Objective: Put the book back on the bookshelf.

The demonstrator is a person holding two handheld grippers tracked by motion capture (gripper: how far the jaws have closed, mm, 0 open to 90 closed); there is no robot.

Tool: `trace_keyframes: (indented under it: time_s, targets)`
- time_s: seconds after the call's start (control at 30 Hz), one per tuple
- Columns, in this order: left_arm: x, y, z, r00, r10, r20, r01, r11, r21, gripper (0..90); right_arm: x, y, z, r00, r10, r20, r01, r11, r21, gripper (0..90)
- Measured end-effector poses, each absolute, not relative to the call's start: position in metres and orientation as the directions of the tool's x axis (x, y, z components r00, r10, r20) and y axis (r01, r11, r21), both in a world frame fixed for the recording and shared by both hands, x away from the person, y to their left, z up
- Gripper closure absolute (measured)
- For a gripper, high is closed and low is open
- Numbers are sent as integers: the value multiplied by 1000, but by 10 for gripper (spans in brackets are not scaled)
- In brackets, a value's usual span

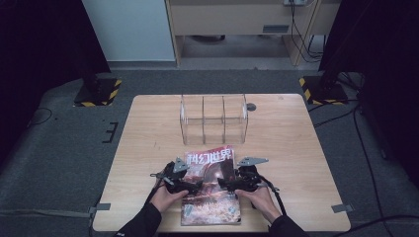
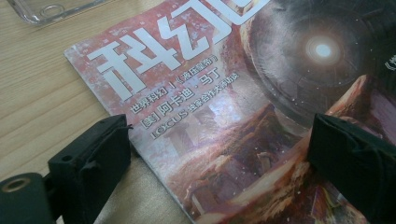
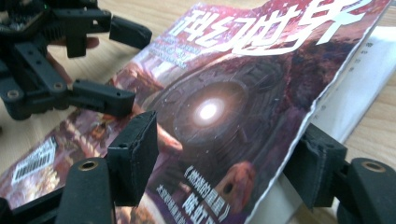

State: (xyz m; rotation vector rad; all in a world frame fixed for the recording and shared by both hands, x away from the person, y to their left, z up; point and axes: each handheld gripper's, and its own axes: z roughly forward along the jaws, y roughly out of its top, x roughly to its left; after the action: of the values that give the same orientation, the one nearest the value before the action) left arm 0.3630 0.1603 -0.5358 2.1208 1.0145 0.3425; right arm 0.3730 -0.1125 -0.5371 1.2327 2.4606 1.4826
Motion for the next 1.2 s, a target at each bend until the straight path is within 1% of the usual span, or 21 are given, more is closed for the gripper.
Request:
trace_keyframes:
  time_s: [0.1,0.17,0.2,0.23,0.3,0.37,0.4,0.43,0.47,0.5,0.57,0.6,0.77,0.87,1.03,1.1,1.2]
  targets:
    - [363,161,-536,651,755,-76,556,-407,725,52,374,-114,-537,-688,627,366,614,234,753,375]
    - [363,161,-536,651,755,-79,557,-404,726,54,373,-114,-536,-689,642,336,604,253,756,455]
    - [363,162,-536,652,754,-80,556,-403,727,63,374,-117,-535,-681,652,334,614,260,745,572]
    - [363,162,-536,651,755,-80,556,-403,727,63,374,-117,-535,-681,652,334,614,260,745,572]
    - [363,162,-535,649,756,-81,558,-400,727,76,375,-120,-535,-663,657,359,639,246,729,661]
    - [364,163,-535,645,759,-84,561,-396,727,90,376,-122,-535,-645,657,390,664,230,711,715]
    - [364,164,-534,639,764,-88,568,-392,724,116,376,-123,-535,-630,657,415,683,212,699,769]
    - [364,164,-534,639,764,-88,568,-392,724,129,376,-123,-535,-630,657,415,683,212,699,769]
    - [364,165,-533,635,768,-88,570,-388,724,143,376,-124,-534,-634,650,419,680,210,703,822]
    - [364,166,-533,634,768,-93,573,-385,723,151,375,-125,-533,-636,644,425,678,203,706,839]
    - [364,167,-532,633,768,-98,575,-382,723,158,375,-125,-531,-639,639,429,676,199,709,853]
    - [364,167,-531,630,770,-102,577,-376,725,166,374,-126,-529,-644,629,435,670,191,717,874]
    - [363,168,-528,633,765,-120,575,-361,735,172,372,-128,-523,-666,598,446,651,175,738,882]
    - [363,170,-527,635,762,-125,571,-354,741,171,371,-128,-517,-699,578,422,615,184,767,884]
    - [363,172,-526,636,757,-148,574,-336,747,159,369,-135,-504,-729,549,408,568,154,809,884]
    - [363,172,-526,637,746,-193,586,-306,750,160,368,-139,-500,-739,539,405,554,143,820,884]
    - [362,170,-527,654,721,-227,592,-302,747,159,368,-141,-497,-744,531,406,547,134,826,884]
